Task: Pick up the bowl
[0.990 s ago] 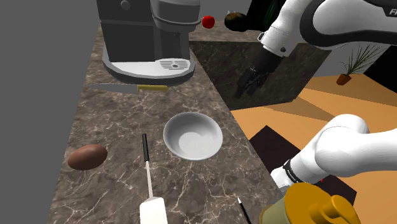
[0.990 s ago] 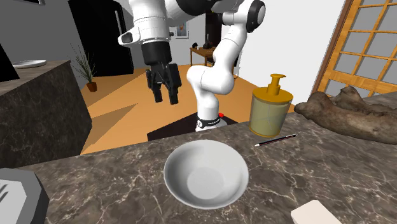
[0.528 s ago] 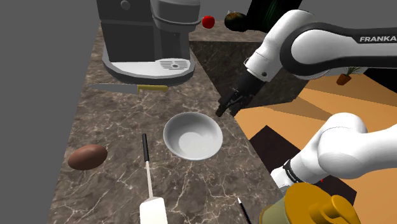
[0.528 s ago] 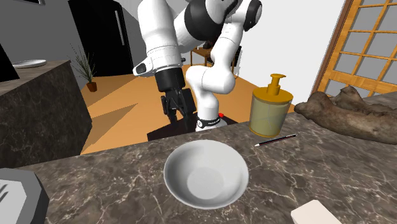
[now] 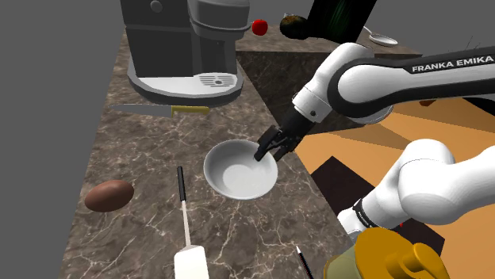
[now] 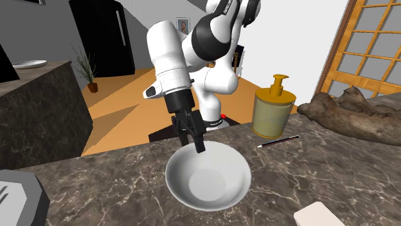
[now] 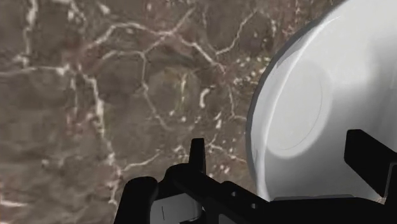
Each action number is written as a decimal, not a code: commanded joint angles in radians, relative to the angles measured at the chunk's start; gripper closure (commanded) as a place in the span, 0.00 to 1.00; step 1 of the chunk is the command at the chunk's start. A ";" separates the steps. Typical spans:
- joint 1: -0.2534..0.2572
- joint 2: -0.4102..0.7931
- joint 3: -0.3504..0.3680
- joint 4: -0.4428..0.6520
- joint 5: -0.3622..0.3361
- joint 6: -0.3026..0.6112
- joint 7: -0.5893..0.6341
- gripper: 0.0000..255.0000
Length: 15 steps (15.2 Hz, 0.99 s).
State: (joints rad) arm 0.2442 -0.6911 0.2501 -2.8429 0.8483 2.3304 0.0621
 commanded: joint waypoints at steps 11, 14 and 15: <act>0.018 0.038 0.006 -0.025 0.043 0.058 -0.041 1.00; 0.018 0.039 0.005 -0.024 0.043 0.058 -0.041 1.00; 0.013 0.027 0.004 -0.018 0.031 0.042 -0.029 1.00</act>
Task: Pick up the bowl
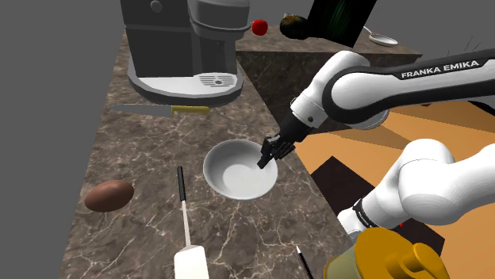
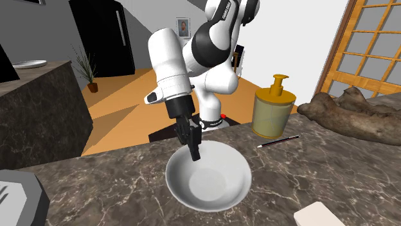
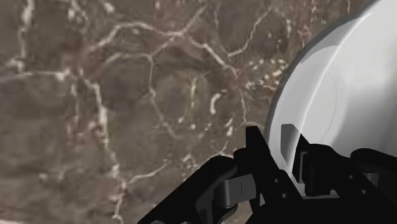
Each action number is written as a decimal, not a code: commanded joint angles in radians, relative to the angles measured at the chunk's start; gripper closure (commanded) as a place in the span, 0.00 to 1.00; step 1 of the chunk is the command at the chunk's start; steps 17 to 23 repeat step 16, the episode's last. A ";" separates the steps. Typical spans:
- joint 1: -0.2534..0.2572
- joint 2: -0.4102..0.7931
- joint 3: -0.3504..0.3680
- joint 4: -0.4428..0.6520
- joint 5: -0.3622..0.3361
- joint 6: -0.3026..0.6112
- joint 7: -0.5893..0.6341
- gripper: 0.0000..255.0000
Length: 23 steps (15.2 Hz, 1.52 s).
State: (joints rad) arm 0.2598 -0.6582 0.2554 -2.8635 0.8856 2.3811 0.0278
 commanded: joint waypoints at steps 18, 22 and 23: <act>-0.055 -0.122 -0.028 0.116 -0.137 -0.217 0.141 1.00; -0.055 -0.122 -0.028 0.116 -0.137 -0.217 0.141 1.00; -0.055 -0.122 -0.028 0.116 -0.137 -0.217 0.141 1.00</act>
